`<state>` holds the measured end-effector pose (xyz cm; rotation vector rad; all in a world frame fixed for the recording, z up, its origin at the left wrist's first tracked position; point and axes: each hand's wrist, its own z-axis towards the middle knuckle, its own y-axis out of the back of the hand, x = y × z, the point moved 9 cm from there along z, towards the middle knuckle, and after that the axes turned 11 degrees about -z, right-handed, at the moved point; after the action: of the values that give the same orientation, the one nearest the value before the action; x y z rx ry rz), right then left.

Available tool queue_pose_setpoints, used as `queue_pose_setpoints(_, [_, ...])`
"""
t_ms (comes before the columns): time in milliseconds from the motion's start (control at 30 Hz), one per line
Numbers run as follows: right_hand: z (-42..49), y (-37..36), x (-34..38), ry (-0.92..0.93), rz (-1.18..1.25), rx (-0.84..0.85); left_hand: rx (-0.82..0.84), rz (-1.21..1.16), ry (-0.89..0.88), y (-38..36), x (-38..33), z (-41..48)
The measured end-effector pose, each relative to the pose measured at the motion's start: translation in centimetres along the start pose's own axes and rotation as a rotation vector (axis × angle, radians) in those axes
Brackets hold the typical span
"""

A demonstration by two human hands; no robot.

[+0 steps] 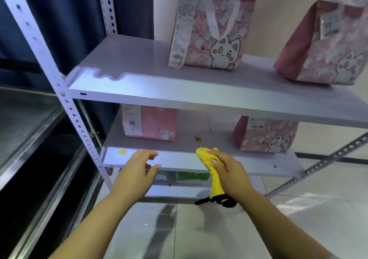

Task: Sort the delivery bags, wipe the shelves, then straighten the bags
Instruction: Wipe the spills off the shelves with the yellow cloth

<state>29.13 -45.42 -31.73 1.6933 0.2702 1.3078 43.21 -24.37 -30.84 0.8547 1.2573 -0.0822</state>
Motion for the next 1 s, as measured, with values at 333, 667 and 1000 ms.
queue_pose_setpoints(333, [-1.6, 2.3, -11.6, -0.185, -0.013, 0.054, 0.145, 0.02, 0.097, -10.9, 1.1, 0.5])
queue_pose_setpoints(667, [-2.3, 6.7, -24.6, -0.273, -0.092, 0.109, 0.222, -0.014, 0.172, -26.4, -1.9, 0.7])
queue_pose_setpoints(1000, [-0.2, 10.5, -35.1, -0.42, -0.073, -0.088, 0.341, -0.015, 0.042, -36.3, -4.1, 7.7])
